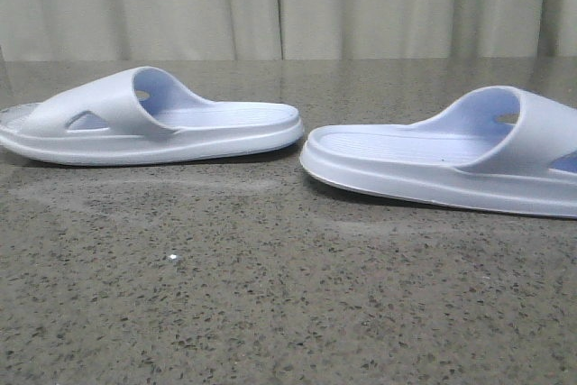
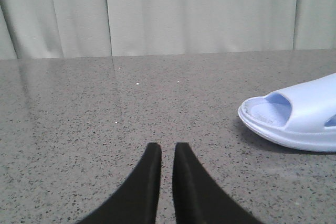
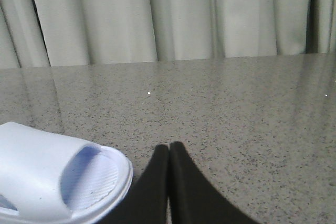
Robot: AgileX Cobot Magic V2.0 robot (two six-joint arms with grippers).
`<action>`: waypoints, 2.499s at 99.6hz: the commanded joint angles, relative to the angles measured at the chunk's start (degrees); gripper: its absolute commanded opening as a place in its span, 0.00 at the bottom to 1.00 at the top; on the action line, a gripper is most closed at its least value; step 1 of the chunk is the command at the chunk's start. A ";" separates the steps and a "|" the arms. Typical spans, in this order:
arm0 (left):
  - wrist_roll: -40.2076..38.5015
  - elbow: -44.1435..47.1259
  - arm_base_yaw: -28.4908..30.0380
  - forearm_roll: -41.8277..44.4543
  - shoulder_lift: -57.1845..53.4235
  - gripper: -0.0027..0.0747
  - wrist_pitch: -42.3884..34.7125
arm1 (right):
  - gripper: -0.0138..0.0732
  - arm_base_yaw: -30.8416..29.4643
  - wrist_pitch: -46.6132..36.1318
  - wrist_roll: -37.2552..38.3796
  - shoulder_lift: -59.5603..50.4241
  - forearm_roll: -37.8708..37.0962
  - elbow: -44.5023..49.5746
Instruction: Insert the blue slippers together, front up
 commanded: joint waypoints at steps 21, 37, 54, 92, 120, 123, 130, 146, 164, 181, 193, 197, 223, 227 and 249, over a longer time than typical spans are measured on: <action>-0.67 0.53 0.18 -0.51 -1.72 0.06 -4.83 | 0.04 -0.33 -5.84 -0.49 -1.06 -0.11 1.14; -0.67 0.53 0.18 -0.51 -1.72 0.06 -4.83 | 0.04 -0.33 -5.94 -0.49 -1.06 -0.11 1.14; -0.67 0.53 0.18 -0.51 -1.72 0.06 -6.22 | 0.04 -0.33 -5.94 -0.49 -1.06 -0.11 1.14; -0.67 0.53 0.18 -4.51 -1.72 0.06 -9.15 | 0.04 -0.33 -5.44 -0.49 -1.06 -0.11 1.14; -0.67 -1.45 0.18 -26.92 -1.72 0.05 -5.06 | 0.04 -0.33 0.37 -0.49 -0.80 1.84 -4.83; -0.67 -2.24 0.18 -27.16 -1.61 0.05 -2.93 | 0.04 -0.33 1.88 -0.49 -0.54 1.94 -6.14; -0.67 -4.78 0.18 -27.16 -1.08 0.05 1.55 | 0.04 -0.33 5.14 -0.49 0.22 3.17 -9.59; -0.67 -12.48 0.18 -31.61 3.89 0.05 7.09 | 0.04 -0.33 13.45 -0.49 4.34 9.56 -18.66; -0.67 -22.97 0.18 -36.82 15.26 0.05 13.56 | 0.04 -0.33 24.09 -0.49 13.01 12.78 -29.03; -0.57 -30.03 0.18 -38.02 23.92 0.06 16.22 | 0.04 -0.33 25.33 -0.49 18.77 15.60 -34.80; -0.57 -30.69 0.18 -39.01 27.44 0.07 16.22 | 0.10 -0.33 25.45 -0.49 20.31 17.36 -35.38; -0.46 -30.69 0.18 -39.11 28.28 0.09 16.50 | 0.16 -0.33 25.75 -0.49 20.44 18.20 -35.38; -0.19 -30.69 -0.39 -39.11 29.68 0.60 14.97 | 0.65 -0.33 24.76 -0.49 20.67 19.19 -35.38; -0.19 -30.69 -0.39 -39.11 29.68 0.72 14.25 | 0.66 -0.33 24.17 -0.49 20.67 19.23 -35.38; -0.19 -30.69 -0.39 -42.96 34.25 0.74 12.35 | 0.66 -0.33 22.68 -0.49 20.67 19.80 -35.38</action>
